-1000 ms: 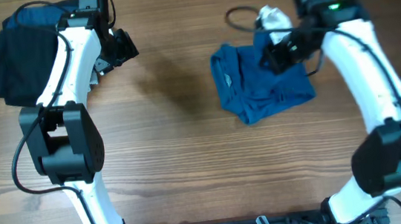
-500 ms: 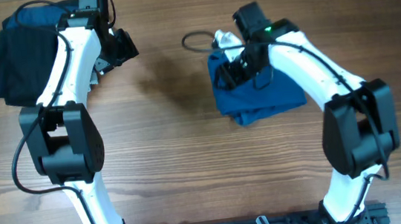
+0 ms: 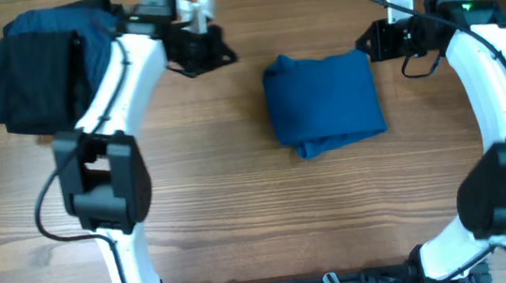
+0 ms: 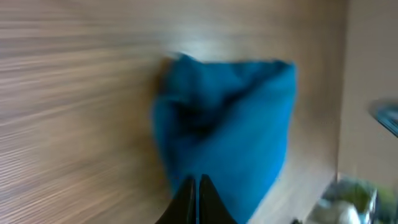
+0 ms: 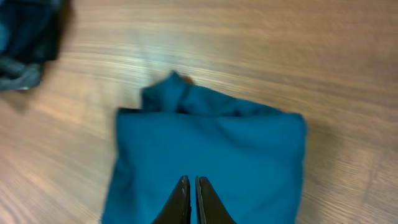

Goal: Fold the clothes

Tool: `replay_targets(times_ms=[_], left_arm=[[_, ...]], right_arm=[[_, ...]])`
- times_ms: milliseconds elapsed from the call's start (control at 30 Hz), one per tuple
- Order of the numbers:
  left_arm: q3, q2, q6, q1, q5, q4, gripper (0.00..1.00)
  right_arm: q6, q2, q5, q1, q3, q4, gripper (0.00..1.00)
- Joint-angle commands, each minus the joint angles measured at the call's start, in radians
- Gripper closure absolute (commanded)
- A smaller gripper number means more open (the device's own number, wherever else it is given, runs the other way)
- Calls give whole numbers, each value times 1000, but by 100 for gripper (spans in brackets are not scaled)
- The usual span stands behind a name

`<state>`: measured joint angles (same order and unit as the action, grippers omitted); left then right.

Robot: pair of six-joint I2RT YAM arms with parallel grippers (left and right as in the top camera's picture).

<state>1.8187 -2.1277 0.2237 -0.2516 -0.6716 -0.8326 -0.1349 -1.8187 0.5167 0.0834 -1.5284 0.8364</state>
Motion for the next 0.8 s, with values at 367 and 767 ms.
replay_targets(times_ms=[367,767], left_arm=[[-5,-138,-33,-144,-40,84,96],[-5,-267,16,-150,88,251,96]], right_arm=[[31,-346,68,21,32,-222,96],[-38,-362,151,19,11,-220,96]])
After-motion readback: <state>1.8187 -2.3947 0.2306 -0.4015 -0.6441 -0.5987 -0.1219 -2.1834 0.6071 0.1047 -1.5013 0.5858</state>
